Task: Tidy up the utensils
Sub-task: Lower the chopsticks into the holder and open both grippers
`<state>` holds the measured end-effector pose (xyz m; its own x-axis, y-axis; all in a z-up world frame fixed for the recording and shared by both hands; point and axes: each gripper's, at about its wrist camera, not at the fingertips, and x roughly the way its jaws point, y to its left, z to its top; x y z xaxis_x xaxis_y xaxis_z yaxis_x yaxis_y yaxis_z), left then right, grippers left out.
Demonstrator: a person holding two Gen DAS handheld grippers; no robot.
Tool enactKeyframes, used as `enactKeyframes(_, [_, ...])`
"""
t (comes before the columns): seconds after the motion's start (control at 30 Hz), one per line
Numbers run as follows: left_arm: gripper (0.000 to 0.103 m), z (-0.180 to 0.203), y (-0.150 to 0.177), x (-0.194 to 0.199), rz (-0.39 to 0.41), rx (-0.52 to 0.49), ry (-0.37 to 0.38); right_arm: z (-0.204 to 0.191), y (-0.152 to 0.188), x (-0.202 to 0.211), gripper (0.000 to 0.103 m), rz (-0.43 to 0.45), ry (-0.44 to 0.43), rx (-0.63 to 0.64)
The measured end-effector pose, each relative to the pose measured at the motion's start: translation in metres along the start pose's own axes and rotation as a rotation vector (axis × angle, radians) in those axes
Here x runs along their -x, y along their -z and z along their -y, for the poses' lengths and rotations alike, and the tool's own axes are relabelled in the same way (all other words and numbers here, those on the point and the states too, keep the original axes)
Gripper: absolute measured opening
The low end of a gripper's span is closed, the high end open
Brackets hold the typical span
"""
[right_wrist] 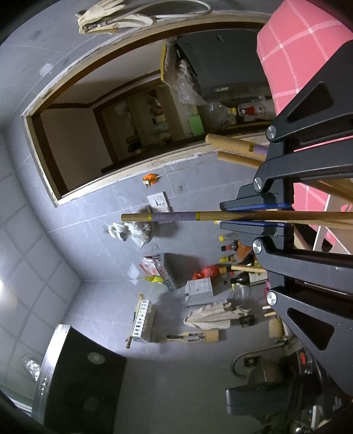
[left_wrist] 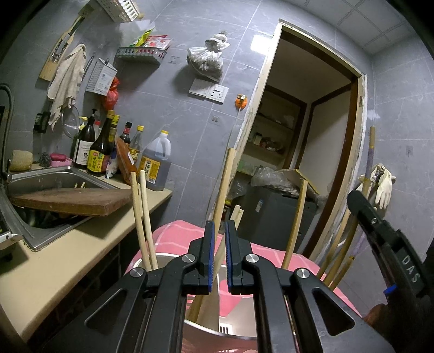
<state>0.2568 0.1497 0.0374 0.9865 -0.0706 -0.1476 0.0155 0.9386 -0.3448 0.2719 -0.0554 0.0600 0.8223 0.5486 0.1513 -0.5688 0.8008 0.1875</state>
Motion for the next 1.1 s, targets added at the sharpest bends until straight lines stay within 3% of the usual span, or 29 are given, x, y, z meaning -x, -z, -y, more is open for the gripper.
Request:
enactKeyframes(0.37, [0.011,0.003,0.003,0.004,-0.009,0.005,0.002,-0.001,0.001,0.009,0.008,-0.036,0.007,0.019])
enactKeyframes(0.5, [0.015,0.006,0.004,0.007,-0.012,0.000,0.007,-0.002,-0.002,0.015,0.023,-0.029,0.013,0.032])
enactKeyframes(0.7, [0.022,0.011,0.001,0.014,-0.022,-0.015,0.016,-0.005,-0.010,0.017,0.024,-0.024,0.030,0.085])
enactKeyframes(0.83, [0.032,0.015,-0.002,0.018,-0.028,-0.019,0.019,-0.005,-0.020,0.023,0.042,-0.006,0.066,0.118])
enactKeyframes(1.03, [0.035,0.023,-0.003,0.024,-0.045,-0.046,0.018,0.004,-0.031,0.036,0.051,0.001,0.121,0.141])
enactKeyframes(1.1, [0.042,0.026,-0.003,0.027,-0.050,-0.054,0.023,0.007,-0.034,0.043,0.053,-0.007,0.138,0.146])
